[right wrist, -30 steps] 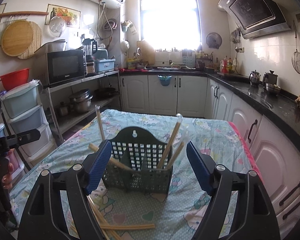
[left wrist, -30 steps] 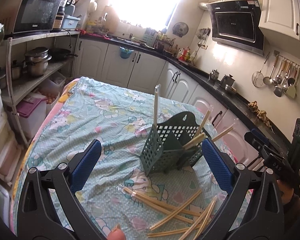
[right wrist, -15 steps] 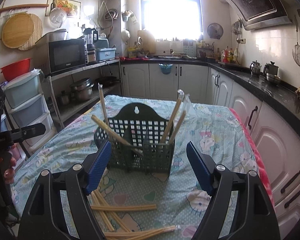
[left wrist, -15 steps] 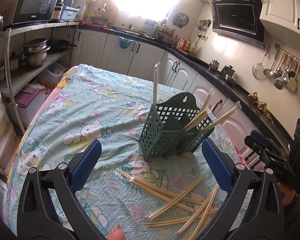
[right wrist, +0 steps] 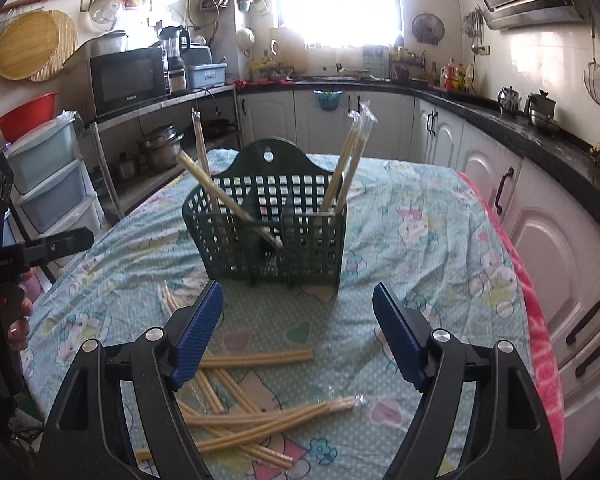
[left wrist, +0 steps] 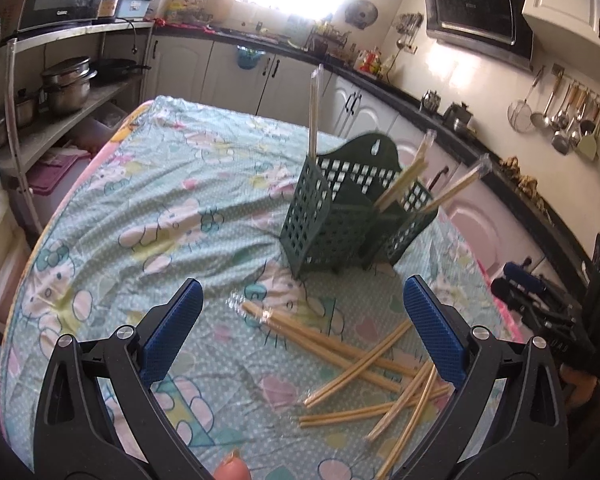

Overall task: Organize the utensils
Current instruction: 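Lower both open grippers onto chopsticks lying on the cloth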

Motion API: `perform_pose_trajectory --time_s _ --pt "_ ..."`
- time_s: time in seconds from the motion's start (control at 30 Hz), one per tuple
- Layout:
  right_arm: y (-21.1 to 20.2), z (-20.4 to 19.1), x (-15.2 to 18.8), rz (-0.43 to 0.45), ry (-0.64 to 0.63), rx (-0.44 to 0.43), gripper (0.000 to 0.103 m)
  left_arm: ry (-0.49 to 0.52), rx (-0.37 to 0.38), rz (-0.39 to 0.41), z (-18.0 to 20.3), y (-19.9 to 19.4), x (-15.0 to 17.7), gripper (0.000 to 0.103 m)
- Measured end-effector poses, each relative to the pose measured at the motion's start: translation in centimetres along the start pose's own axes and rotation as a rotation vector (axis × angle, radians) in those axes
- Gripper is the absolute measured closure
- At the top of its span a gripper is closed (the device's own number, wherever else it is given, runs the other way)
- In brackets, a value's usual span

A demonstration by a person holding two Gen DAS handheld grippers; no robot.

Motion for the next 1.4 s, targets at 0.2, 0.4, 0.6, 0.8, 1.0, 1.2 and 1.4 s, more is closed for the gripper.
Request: perform_pose_trajectory --time_s 0.2,0.4,0.6,0.8,1.0,1.2,1.4 --pt "0.4 0.0 1.0 -0.028 0.005 -0.004 0.028 0.014 -0.009 -0.05 -0.3 1.0 1.6 0.011" --pt "1.1 -0.4 2.1 -0.059 0.004 -0.014 0.028 0.023 -0.016 -0.094 -0.5 2.3 3.0 0.011" --pt "2.8 -1.1 3.3 -0.115 0.001 -0.041 0.032 0.001 -0.016 -0.146 -1.2 4.0 3.8 0.022" --pt "5.6 -0.9 4.8 -0.217 0.082 -0.072 0.044 -0.05 -0.008 -0.191 -2.5 5.7 3.7 0.034" --pt "8.1 0.1 5.8 -0.305 0.233 -0.1 0.054 -0.118 0.002 -0.22 -3.8 7.3 2.6 0.04" --pt "10.4 0.3 6.2 -0.371 0.343 -0.096 0.065 -0.221 0.019 -0.251 -5.5 9.1 1.8 0.05" --pt "11.5 1.0 5.7 -0.379 0.433 -0.076 0.073 -0.321 0.03 -0.281 -7.1 10.6 1.6 0.06"
Point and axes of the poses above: each gripper's, at about its wrist camera, not at the fingertips, and y roughly the way its jaws point, z to its right, x to its underside, the point moved 3 cm from there along y, roughly the way its jaws point, and after that the axes turned 9 degrees about -y, right-handed, at the moved point
